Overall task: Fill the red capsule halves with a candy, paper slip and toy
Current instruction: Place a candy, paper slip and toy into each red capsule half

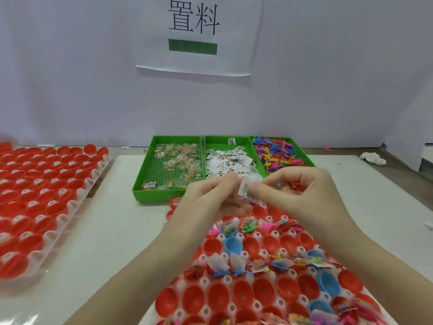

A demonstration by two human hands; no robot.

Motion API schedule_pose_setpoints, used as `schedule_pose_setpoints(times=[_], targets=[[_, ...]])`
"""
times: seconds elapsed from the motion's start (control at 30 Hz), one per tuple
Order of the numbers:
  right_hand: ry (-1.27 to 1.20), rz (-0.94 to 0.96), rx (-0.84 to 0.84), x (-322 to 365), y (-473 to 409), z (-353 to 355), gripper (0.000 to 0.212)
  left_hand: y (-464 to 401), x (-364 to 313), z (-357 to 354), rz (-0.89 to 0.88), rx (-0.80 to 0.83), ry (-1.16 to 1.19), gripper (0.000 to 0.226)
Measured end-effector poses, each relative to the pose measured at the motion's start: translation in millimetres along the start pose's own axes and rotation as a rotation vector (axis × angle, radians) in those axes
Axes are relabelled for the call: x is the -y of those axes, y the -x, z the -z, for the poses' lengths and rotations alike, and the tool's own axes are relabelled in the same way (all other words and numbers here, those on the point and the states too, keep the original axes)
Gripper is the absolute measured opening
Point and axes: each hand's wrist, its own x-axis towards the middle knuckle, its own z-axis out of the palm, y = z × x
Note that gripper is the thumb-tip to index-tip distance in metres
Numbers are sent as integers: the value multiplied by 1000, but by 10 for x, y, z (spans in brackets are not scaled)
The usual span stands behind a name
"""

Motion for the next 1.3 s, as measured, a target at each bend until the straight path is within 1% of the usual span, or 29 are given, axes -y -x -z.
schedule_pose_setpoints(times=[0.1,0.17,0.2,0.27,0.33,0.37,0.43,0.47,0.5,0.53,0.6,0.67,0.7,0.73,0.8,0.83,0.9,0.97,1.03,1.1,1.2,1.3], targets=[[92,71,-29,11,196,-7,30,187,37,-67,-34,23,-113,14],[84,70,-43,23,302,7,36,272,65,-78,14,27,-63,13],[57,44,-18,44,361,21,40,308,75,-82,52,33,12,12],[-2,-18,104,73,493,54,46,377,94,-86,96,22,139,14],[-32,-34,215,101,625,71,42,439,112,-100,106,-25,190,14],[-48,-54,243,100,676,75,36,472,120,-117,104,-46,189,15],[-120,-124,282,126,778,103,41,537,134,-170,61,-87,126,13],[-149,-132,304,154,828,118,41,571,130,-199,26,-111,70,12],[-145,-88,307,169,867,129,36,609,127,-225,-18,-136,1,18],[-141,-46,286,187,906,134,32,647,121,-249,-62,-158,-58,22],[-148,4,158,206,981,156,38,733,96,-298,-145,-159,-157,24],[-143,11,58,211,1032,177,35,812,75,-354,-190,-132,-199,22],[-118,24,41,206,1054,205,42,847,66,-384,-195,-115,-191,21],[-99,25,24,233,1073,222,43,878,54,-411,-187,-96,-167,20],[-83,40,-8,257,1103,243,34,927,31,-446,-138,-35,-69,15],[-82,59,-10,260,1110,255,34,942,23,-454,-102,5,-20,14],[-35,125,-23,285,1126,271,36,960,32,-452,-27,74,58,22],[66,180,-21,287,1145,269,36,966,60,-445,31,93,109,24],[120,175,-26,279,1166,278,39,979,81,-451,71,94,157,22],[124,145,-28,260,1208,276,39,1014,99,-476,69,111,154,21],[94,75,-69,220,1281,272,29,1081,164,-521,-41,115,-44,20],[92,-18,-91,196,1339,273,36,1111,237,-549,-108,81,-147,13]])
